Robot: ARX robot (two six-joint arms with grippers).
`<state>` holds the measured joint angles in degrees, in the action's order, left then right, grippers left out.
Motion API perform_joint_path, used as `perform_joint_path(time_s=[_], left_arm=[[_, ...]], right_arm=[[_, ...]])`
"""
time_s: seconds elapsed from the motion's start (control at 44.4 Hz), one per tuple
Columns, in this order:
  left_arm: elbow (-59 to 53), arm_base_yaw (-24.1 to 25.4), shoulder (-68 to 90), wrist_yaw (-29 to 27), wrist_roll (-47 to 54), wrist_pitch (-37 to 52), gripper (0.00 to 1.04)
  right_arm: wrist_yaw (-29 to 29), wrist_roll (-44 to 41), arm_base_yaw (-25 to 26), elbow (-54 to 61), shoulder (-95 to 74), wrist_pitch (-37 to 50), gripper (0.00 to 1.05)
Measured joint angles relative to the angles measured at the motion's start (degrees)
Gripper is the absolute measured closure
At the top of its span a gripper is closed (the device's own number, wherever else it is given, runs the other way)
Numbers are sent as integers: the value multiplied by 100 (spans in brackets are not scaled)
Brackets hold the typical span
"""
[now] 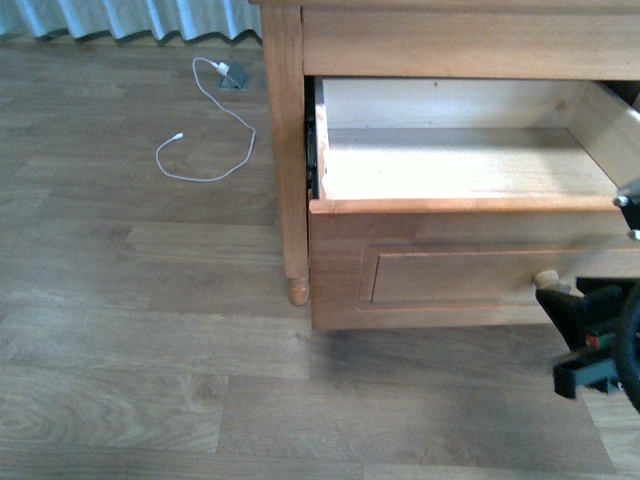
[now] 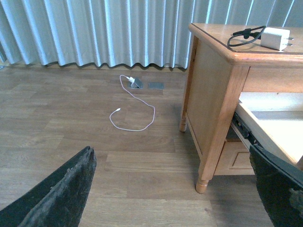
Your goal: Put charger into drawer
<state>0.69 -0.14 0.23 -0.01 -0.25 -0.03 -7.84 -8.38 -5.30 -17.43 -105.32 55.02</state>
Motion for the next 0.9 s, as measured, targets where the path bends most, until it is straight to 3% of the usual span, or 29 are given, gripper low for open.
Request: perform_joint_path(time_s=[0.113, 0.293, 0.451, 0.744, 0.902], left_arm=[[0, 0, 0, -2, 0, 0, 6], [0, 0, 0, -7, 0, 0, 6], [0, 0, 0, 0, 0, 0, 6], [0, 0, 0, -2, 0, 0, 6], [0, 0, 0, -2, 0, 0, 6]], right_arm=[[308, 50, 245, 374, 638, -332, 42], [138, 87, 627, 673, 2824, -1482, 7], [37, 105, 1040, 557, 4592, -2371, 8], [-693, 229, 2028, 396, 6822, -3849, 8], [-1768, 623, 3276, 402, 7930, -4509, 8]])
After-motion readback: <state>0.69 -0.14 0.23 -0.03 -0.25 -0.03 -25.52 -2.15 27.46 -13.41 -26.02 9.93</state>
